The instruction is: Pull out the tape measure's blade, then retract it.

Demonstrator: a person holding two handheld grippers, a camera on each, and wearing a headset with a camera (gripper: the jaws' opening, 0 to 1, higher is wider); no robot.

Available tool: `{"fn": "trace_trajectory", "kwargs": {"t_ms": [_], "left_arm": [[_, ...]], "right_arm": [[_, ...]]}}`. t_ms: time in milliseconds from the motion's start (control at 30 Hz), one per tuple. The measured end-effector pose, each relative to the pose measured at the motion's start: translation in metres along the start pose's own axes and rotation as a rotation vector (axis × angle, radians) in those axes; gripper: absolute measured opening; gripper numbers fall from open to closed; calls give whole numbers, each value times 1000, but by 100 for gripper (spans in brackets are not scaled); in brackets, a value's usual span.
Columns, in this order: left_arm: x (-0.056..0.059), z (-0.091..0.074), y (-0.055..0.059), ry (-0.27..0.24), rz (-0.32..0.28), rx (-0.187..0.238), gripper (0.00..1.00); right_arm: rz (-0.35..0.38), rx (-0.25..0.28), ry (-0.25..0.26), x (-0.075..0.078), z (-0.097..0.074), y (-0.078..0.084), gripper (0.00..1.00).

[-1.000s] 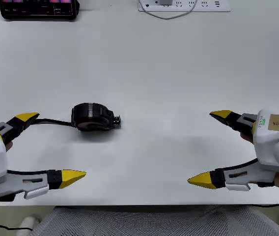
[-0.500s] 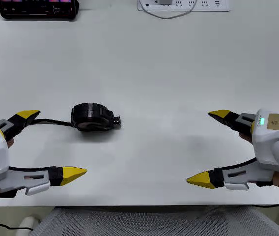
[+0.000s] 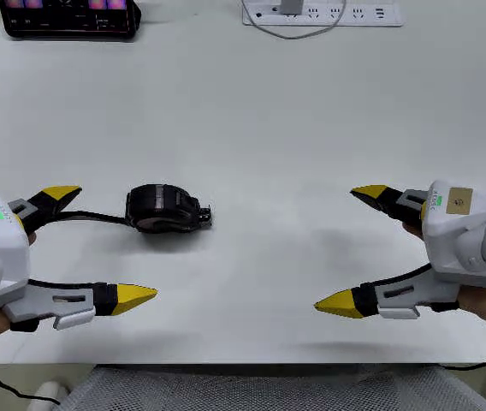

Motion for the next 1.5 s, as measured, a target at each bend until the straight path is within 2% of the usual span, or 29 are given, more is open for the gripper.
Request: {"fn": "trace_trajectory", "kwargs": {"t_ms": [333, 667, 767, 1200, 1500], "left_arm": [[-3, 7, 2, 15, 17, -13, 99], [-9, 15, -1, 33, 39, -19, 99], [-10, 17, -1, 37, 42, -22, 99], [-13, 27, -4, 63, 68, -37, 98], [-15, 34, -2, 85, 110, -71, 97]], "right_arm": [[-11, 15, -15, 5, 15, -6, 93], [-17, 29, -51, 8, 32, -14, 93], [-35, 19, -58, 10, 37, -14, 92], [-32, 26, -78, 18, 48, -18, 91], [-42, 24, -92, 21, 55, -21, 91]]}}
Point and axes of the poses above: the centre of the closed fingertips' face, and the gripper's own axes: z roughly forward along the fingers, x roughly to its right, y roughly out of its underside, the point moved 5 cm from there along -z, roughly backward along the fingers, and after that the axes turned 3 degrees about y, right-handed, at the moved point
